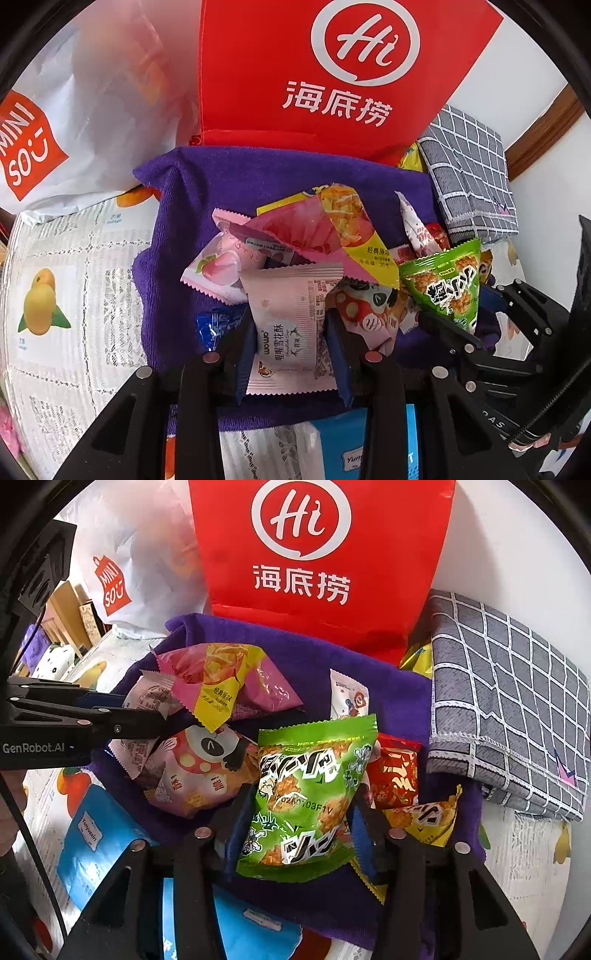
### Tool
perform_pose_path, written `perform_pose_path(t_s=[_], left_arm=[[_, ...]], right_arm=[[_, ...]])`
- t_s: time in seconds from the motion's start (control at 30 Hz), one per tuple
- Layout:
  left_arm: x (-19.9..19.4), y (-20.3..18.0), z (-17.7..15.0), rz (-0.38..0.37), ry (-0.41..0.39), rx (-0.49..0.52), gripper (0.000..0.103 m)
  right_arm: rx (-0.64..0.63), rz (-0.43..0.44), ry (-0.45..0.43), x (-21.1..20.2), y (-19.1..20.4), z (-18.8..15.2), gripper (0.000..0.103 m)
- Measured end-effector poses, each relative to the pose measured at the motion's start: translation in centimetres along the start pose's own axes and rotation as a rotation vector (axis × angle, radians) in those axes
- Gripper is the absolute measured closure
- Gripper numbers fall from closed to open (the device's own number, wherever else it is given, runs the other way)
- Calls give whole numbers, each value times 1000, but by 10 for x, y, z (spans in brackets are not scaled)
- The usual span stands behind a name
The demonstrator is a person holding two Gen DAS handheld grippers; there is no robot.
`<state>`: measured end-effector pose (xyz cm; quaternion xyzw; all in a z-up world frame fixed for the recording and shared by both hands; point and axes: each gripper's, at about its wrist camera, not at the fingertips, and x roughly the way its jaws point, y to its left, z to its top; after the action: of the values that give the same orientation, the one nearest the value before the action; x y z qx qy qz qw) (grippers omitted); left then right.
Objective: Organize snacks
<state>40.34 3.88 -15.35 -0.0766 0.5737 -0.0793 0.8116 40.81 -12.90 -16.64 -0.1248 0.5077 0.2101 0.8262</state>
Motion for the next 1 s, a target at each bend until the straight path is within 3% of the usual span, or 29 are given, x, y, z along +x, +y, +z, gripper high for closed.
perform_pose_path(t_s=[0.13, 0.37, 0.7, 0.83, 0.9, 1.0], left_arm=[[-11, -2, -5, 18, -18, 20, 52], [-43, -4, -17, 54, -64, 31, 45], [-110, -31, -64, 24, -172, 70, 42], [-136, -42, -88, 20, -218, 85, 41], [-148, -48, -98, 27, -246, 99, 38], [-168, -55, -116, 40, -297, 103, 24]], right_arm=[[4, 5, -19, -12, 5, -3, 47], [83, 15, -32, -32, 3, -14, 45], [108, -73, -176, -131, 27, -40, 45], [145, -163, -188, -163, 33, -54, 45], [180, -187, -205, -180, 33, -63, 45], [230, -169, -217, -199, 31, -76, 45]])
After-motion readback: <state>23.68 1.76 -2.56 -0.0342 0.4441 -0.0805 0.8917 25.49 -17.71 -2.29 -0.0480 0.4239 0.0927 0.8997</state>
